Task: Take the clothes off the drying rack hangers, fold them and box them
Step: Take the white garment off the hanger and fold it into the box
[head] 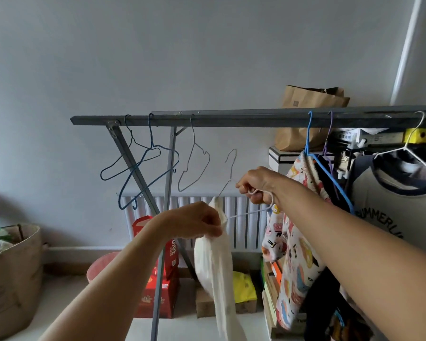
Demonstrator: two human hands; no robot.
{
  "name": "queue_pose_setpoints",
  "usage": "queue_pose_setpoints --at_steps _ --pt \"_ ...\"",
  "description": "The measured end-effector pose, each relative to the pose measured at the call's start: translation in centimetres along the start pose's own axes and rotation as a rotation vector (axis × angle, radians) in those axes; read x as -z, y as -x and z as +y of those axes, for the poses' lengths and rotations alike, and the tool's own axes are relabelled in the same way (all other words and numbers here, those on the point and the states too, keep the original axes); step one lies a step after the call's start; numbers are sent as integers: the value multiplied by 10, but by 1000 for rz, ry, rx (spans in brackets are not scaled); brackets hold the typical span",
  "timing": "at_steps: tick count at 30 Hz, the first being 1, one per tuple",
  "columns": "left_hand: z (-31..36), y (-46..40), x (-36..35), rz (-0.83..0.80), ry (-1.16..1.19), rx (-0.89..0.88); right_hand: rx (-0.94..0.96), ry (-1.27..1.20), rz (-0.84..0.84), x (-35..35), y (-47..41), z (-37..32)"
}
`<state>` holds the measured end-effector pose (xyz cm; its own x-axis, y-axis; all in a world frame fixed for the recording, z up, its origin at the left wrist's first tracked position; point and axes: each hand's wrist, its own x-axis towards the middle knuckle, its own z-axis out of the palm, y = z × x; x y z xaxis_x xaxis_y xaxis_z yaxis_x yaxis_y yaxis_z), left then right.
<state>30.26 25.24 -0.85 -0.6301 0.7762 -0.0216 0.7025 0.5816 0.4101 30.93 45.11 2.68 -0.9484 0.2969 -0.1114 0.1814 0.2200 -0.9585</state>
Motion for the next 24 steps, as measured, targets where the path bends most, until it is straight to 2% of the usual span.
queue_pose_setpoints --at_steps 4,7,12,17,21,24 --pt "-14 -12 -9 260 38 21 -107 190 -202 -1 18 -24" --pt "-23 -17 -10 361 61 112 -189 283 -360 6 23 -48" --pt "-39 -23 -12 491 220 322 -130 106 -311 17 19 -75" --pt "-61 -25 -12 579 248 473 -126 351 -431 20 30 -92" --pt "-74 -20 -21 502 397 453 -89 205 -354 27 25 -108" --pt "-69 -18 -28 456 550 369 77 154 -150 19 14 -105"
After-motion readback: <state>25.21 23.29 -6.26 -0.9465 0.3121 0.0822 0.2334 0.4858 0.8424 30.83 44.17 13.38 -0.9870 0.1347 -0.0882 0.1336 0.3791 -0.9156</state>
